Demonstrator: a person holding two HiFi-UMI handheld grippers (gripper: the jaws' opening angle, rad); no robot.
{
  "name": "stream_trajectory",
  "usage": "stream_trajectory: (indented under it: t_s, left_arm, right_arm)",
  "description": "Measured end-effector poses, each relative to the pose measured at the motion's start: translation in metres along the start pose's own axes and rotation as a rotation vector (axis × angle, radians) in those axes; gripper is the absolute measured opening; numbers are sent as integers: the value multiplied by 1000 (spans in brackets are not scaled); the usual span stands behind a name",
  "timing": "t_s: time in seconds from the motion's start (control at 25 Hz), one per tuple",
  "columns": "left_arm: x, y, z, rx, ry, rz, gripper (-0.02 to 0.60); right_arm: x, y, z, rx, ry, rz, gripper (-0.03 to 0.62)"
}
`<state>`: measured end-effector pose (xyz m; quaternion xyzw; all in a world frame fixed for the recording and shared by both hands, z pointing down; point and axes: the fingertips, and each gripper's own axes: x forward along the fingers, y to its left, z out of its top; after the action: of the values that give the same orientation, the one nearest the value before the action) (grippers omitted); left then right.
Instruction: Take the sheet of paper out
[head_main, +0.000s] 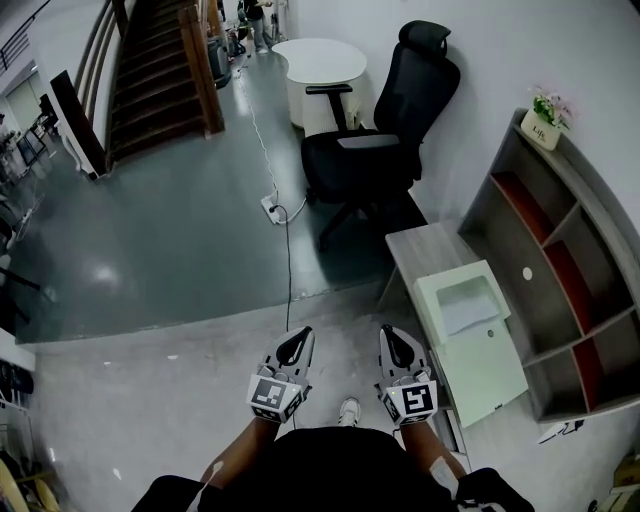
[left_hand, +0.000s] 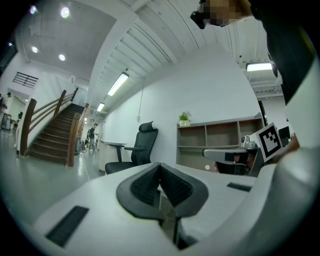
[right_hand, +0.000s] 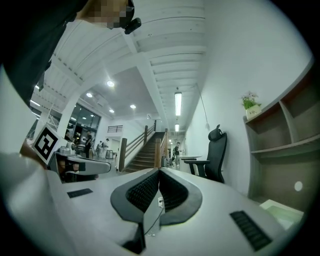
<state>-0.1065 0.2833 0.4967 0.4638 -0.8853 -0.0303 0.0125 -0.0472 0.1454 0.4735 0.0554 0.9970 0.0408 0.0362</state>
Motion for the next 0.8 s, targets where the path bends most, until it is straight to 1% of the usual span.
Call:
stream_trajectory:
  t_s: [0.08,0.2,0.32,0.56,0.8]
  left_arm:
    - [17,3,1,1,-5,1,8]
    - [43,6,0,-2,-8,1,8]
    - [68,5,0,12,-11,-8,8]
    - [113,-9,-5,14,5,-45,8]
    - [140,-25,-8,-6,28,-66,8]
  right_arm:
    - [8,-16,-2,8,16,-10,23]
    - [20,-39,-5,17,-6,-26,23]
    - [29,-61,-7,28,-11,-46,23]
    - [35,-106,-17,35,-1,-88,23]
    - [31,-138,-30,48,26,-118,23]
